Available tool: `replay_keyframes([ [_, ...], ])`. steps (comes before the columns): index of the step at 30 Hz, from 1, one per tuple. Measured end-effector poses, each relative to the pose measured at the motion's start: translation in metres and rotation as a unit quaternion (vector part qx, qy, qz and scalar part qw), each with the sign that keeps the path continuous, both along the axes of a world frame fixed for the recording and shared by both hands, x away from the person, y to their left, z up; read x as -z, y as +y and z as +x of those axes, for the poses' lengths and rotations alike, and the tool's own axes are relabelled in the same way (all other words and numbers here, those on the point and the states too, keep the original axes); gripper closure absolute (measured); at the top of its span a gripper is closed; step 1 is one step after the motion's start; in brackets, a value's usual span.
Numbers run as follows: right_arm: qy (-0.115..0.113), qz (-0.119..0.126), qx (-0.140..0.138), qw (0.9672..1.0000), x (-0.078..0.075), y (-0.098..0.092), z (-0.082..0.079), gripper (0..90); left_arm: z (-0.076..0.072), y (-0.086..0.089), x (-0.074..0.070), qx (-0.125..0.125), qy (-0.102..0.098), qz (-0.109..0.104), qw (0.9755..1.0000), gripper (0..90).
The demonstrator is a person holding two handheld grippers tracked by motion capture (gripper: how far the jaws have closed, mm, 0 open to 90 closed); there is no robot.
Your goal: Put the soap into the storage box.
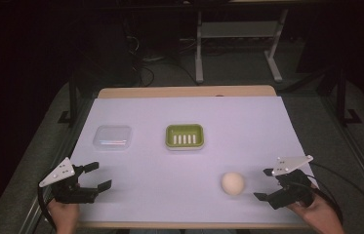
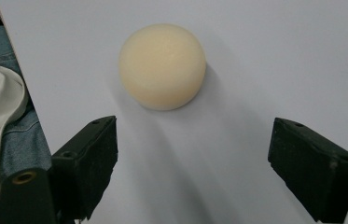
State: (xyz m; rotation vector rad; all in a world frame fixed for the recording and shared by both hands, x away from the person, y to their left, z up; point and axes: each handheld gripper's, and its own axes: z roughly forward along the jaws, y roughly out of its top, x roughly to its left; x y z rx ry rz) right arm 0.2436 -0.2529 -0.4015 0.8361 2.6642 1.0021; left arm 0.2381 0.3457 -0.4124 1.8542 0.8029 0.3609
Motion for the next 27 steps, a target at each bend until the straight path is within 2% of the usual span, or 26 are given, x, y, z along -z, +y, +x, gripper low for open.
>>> replay_keyframes([
  [27, 0.012, -0.013, -0.021, 0.9996, -0.006, 0.019, 0.012, 13.7, -0.001, 0.000, 0.000, 0.001, -0.002, -0.001, 1.0000, 13.1],
])
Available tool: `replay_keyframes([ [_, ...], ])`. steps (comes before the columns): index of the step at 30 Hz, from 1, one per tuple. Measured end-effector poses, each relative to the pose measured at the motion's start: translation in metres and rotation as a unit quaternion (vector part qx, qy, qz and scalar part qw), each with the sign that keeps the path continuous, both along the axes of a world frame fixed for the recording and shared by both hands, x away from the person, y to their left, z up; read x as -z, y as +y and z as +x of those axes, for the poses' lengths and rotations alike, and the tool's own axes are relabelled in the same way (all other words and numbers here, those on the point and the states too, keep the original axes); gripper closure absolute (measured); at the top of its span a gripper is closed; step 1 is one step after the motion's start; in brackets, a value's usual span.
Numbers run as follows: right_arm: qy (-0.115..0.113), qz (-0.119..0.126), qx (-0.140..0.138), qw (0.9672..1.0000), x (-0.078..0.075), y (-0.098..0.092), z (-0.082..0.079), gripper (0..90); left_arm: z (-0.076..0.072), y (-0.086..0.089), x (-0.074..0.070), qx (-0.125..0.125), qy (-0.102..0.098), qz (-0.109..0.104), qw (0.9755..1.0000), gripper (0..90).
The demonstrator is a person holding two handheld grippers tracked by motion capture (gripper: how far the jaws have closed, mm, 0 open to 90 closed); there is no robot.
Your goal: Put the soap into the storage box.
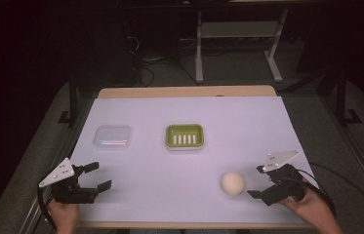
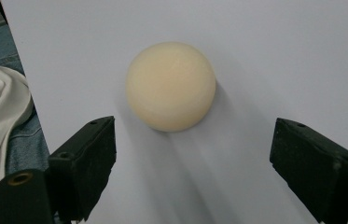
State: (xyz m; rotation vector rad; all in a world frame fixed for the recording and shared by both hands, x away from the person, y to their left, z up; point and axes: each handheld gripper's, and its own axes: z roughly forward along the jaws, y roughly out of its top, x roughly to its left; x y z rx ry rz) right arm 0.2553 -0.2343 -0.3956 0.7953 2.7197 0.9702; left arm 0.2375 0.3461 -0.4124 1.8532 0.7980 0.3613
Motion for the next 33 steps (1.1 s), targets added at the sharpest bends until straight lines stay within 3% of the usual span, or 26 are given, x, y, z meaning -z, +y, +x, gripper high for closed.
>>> replay_keyframes([
  [15, -0.005, -0.010, 0.006, 0.9999, -0.003, 0.006, 0.007, 13.7, -0.001, -0.001, 0.000, -0.001, 0.000, -0.004, 1.0000, 13.1],
  [33, 0.011, -0.023, -0.023, 0.9994, 0.002, 0.030, 0.020, 13.7, 0.000, 0.000, 0.000, -0.001, -0.001, -0.003, 1.0000, 13.1],
])
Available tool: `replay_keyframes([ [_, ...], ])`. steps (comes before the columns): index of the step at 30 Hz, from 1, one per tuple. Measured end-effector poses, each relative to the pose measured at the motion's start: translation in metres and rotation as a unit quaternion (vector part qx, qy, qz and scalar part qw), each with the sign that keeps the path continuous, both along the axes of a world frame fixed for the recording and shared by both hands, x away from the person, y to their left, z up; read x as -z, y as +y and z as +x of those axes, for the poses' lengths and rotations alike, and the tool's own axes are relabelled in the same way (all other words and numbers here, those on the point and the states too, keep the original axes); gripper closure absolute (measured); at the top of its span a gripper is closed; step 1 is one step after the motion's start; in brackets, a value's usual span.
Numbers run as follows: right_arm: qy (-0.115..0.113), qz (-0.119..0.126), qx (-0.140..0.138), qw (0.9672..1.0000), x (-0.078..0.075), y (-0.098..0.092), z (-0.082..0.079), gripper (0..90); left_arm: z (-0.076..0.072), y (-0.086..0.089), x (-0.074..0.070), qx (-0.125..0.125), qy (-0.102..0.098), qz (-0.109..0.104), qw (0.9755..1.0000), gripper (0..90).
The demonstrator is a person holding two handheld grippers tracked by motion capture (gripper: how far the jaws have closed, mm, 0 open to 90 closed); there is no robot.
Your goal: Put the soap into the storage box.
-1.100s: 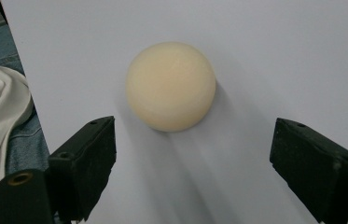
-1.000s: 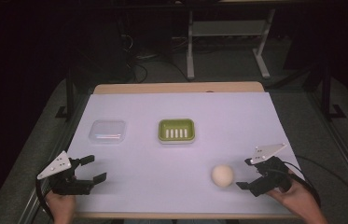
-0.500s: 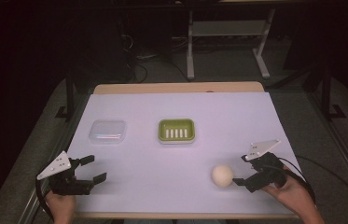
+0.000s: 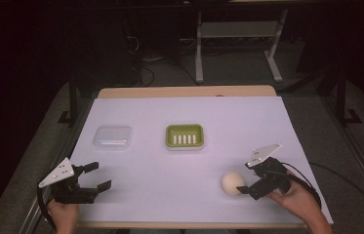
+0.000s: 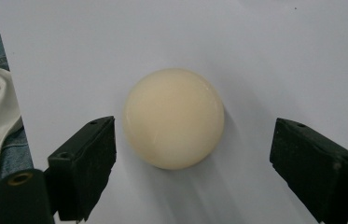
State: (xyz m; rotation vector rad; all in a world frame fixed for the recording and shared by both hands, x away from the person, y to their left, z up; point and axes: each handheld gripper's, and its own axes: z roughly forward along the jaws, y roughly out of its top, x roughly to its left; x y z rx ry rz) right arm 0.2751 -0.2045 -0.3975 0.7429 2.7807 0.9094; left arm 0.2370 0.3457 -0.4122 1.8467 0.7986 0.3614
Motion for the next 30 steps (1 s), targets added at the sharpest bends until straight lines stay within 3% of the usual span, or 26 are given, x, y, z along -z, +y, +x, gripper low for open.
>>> replay_keyframes([
  [12, 0.007, -0.007, -0.014, 0.9999, 0.002, 0.011, 0.006, 13.7, 0.000, 0.000, 0.000, 0.001, 0.000, 0.002, 1.0000, 13.1],
  [30, 0.017, -0.028, -0.031, 0.9990, 0.018, 0.026, 0.011, 13.7, 0.001, -0.001, 0.000, 0.004, 0.001, 0.002, 1.0000, 13.1],
])
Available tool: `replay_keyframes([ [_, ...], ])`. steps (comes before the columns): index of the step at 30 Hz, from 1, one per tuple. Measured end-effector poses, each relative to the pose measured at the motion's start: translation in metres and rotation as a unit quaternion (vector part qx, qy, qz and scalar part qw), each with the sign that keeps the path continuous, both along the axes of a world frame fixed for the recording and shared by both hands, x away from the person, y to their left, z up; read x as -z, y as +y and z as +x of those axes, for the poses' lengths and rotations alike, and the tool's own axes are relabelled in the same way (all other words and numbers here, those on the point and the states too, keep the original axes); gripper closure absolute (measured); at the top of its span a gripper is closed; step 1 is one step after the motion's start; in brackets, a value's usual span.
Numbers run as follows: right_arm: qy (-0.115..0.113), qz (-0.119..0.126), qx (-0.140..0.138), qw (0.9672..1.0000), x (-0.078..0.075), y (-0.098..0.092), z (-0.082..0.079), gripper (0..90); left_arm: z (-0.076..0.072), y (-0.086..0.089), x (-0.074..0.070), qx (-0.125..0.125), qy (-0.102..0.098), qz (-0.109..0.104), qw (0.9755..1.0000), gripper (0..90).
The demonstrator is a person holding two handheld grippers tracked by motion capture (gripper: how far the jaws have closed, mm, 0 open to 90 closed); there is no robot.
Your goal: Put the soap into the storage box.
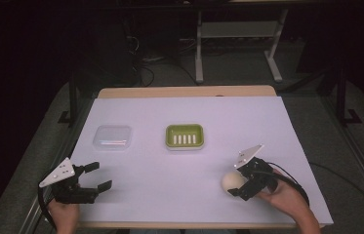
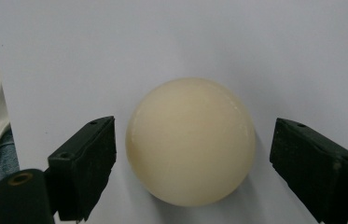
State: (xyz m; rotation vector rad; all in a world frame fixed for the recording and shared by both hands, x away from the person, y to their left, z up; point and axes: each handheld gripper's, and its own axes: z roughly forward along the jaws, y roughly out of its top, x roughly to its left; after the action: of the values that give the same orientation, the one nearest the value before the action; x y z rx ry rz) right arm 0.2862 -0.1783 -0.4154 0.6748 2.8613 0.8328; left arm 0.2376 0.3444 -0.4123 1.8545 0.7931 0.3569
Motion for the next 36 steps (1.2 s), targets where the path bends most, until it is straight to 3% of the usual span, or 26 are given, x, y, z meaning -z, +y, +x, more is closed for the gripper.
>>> replay_keyframes([
  [5, 0.006, -0.013, -0.002, 0.9999, 0.005, 0.005, 0.000, 13.7, 0.000, 0.000, 0.000, 0.000, 0.000, -0.001, 1.0000, 13.1],
  [36, 0.009, -0.040, -0.014, 0.9991, 0.015, 0.015, 0.003, 17.8, 0.001, 0.000, 0.000, 0.001, -0.002, 0.000, 1.0000, 13.1],
])
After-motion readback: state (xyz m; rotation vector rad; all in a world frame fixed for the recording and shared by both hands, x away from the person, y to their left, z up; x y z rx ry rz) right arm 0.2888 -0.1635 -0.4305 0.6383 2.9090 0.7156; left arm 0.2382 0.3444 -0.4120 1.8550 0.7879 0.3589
